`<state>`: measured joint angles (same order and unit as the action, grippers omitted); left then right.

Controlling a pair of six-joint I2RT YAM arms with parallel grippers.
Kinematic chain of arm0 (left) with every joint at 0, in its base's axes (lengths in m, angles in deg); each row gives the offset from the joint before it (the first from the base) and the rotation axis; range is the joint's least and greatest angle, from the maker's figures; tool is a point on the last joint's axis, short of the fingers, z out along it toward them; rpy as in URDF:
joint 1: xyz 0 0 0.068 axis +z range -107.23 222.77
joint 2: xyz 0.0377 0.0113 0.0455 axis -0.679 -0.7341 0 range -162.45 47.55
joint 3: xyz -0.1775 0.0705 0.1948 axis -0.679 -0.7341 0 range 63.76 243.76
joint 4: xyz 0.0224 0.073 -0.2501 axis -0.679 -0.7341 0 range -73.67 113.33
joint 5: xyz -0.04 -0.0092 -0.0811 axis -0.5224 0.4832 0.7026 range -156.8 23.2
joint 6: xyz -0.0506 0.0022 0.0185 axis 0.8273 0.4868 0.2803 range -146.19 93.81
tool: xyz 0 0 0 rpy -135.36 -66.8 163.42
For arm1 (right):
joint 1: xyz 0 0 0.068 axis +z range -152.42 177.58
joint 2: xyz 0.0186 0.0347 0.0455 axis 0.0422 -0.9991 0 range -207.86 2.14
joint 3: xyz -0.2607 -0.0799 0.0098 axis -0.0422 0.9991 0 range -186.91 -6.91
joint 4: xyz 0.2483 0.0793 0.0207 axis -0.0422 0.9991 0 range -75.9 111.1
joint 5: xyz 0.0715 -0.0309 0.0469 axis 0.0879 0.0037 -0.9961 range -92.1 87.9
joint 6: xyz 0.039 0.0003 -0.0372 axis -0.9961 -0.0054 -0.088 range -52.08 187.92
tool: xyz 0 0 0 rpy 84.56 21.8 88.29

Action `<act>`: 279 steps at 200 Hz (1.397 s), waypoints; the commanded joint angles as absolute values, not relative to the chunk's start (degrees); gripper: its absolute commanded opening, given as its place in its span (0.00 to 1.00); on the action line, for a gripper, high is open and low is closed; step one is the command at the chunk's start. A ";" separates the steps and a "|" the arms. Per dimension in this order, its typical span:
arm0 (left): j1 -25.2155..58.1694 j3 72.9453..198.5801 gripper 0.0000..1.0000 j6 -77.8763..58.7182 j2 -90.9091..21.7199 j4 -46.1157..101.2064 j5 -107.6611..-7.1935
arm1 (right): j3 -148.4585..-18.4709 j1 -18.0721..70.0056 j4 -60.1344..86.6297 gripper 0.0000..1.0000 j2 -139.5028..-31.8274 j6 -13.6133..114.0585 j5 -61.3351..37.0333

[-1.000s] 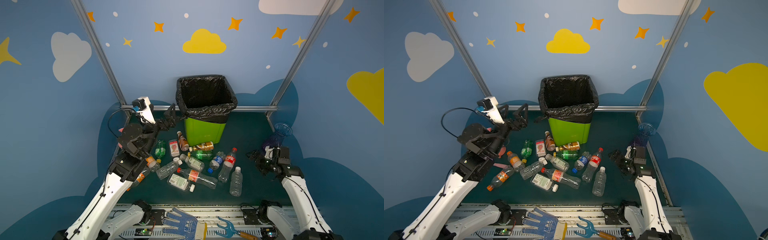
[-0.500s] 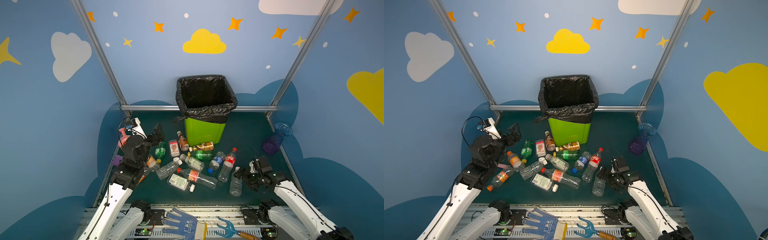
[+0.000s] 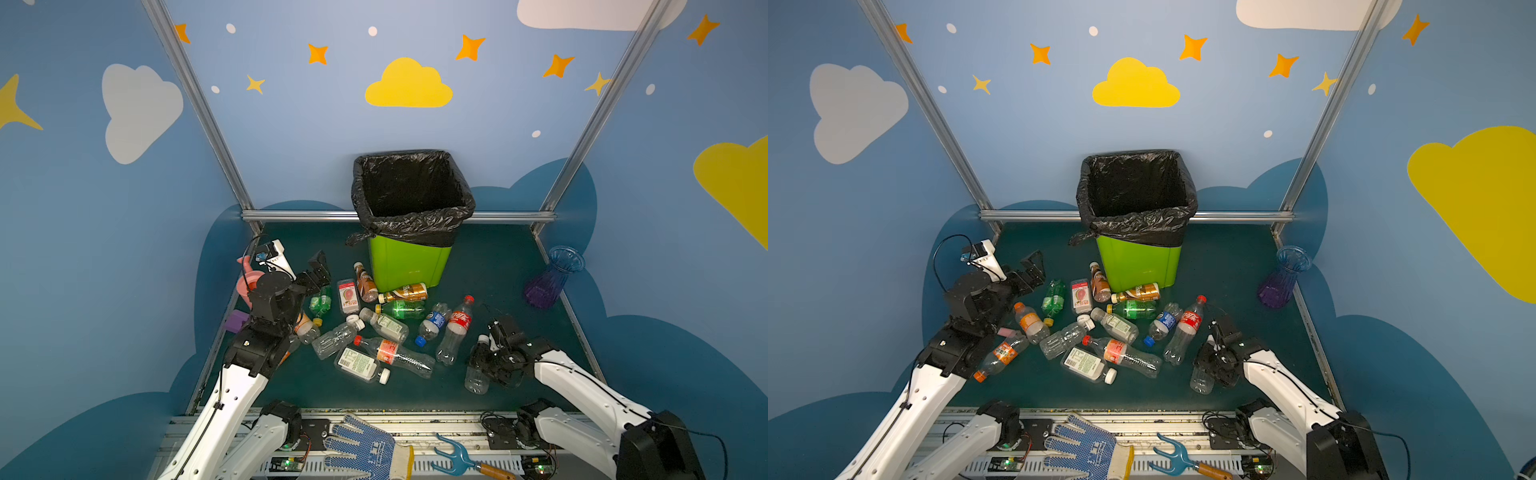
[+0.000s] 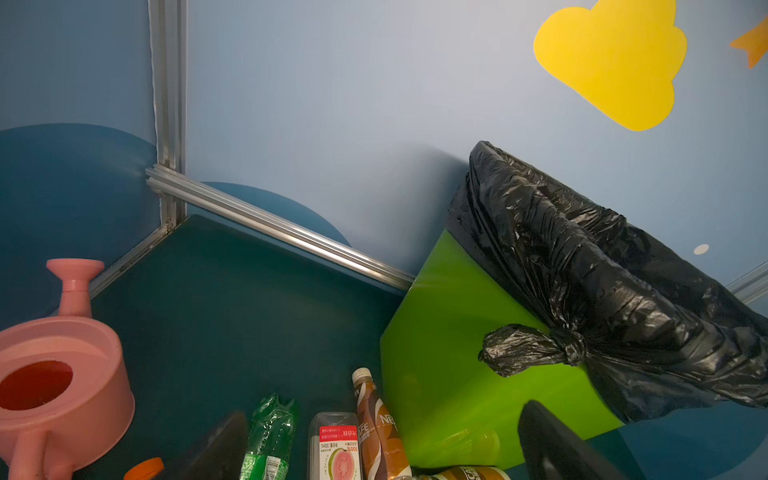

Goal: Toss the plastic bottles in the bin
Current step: 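Grasp the white-cap clear water bottle with the right gripper, then lift the white-cap bottle over the green bin and release it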

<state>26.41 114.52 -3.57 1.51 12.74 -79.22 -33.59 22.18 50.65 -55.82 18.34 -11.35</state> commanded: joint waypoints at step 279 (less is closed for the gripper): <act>36.17 107.88 1.00 5.10 1.06 2.20 -77.54 | -156.92 21.48 58.20 0.93 -100.51 45.40 -12.53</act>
<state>35.87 107.57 4.71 -0.77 4.76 -75.44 -169.49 21.94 62.85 -120.84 42.75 -15.90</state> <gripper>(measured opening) 0.997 0.913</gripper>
